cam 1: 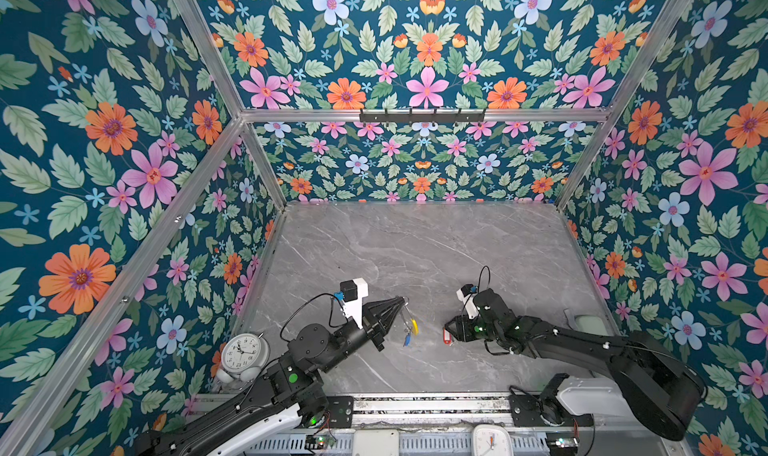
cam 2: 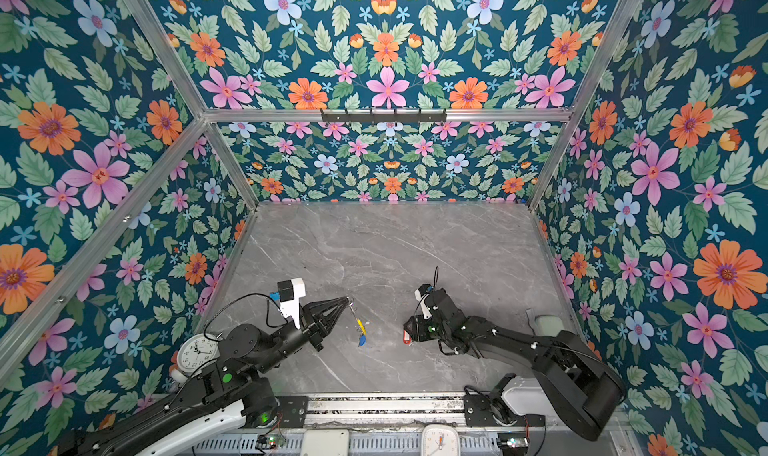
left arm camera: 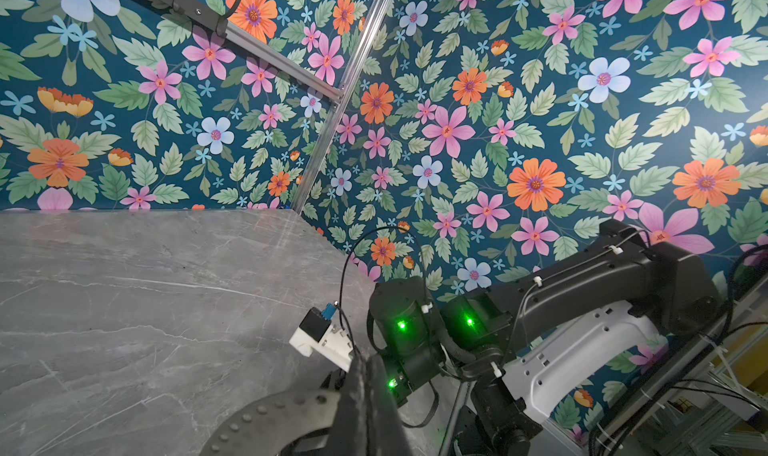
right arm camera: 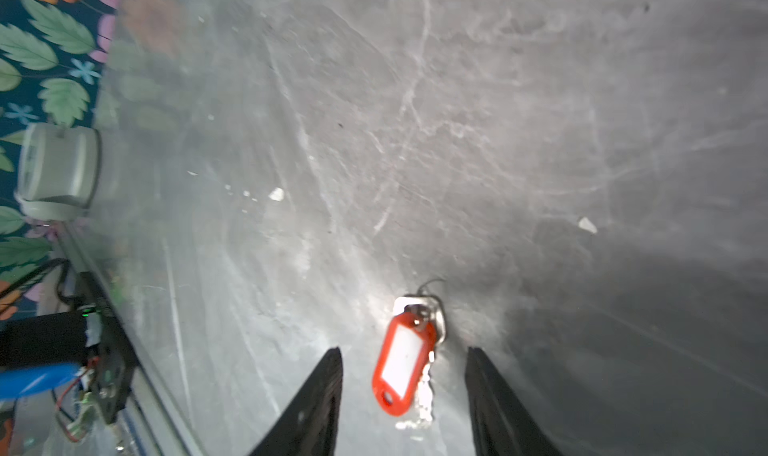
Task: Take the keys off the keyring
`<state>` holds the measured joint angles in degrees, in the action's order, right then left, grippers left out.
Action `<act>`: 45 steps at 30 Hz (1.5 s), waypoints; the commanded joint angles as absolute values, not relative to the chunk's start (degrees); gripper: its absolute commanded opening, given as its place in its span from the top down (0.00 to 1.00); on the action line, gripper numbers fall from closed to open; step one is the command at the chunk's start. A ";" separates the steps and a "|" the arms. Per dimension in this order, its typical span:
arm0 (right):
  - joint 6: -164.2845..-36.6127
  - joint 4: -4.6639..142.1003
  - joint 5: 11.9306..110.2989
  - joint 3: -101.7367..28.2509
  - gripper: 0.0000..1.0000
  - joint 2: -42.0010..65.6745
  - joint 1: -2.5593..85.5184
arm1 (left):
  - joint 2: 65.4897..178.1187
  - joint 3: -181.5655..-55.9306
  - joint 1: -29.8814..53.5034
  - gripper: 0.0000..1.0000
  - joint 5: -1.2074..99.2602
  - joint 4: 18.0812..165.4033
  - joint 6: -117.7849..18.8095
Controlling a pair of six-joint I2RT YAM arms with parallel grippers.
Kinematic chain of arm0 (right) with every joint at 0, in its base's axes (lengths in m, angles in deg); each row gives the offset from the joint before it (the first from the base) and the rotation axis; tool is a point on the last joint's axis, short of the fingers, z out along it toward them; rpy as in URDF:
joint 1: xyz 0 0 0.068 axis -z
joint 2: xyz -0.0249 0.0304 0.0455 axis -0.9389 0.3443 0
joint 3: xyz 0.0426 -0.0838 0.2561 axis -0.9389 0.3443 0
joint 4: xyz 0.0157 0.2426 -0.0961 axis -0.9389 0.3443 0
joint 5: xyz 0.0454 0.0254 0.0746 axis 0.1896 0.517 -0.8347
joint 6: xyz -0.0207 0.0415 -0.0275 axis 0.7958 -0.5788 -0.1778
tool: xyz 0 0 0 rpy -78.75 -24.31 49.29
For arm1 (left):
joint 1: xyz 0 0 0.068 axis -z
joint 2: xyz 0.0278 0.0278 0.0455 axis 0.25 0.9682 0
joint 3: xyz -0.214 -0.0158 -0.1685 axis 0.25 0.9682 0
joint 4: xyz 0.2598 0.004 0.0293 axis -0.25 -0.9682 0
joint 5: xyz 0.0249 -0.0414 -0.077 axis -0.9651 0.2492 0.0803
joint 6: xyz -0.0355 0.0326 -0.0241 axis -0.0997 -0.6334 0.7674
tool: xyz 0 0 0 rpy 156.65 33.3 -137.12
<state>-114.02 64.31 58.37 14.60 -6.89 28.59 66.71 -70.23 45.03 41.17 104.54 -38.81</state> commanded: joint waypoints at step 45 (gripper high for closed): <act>-97.09 79.59 59.88 -8.76 1.00 -19.53 10.84 | 67.47 -73.01 44.96 0.48 45.31 102.99 -38.52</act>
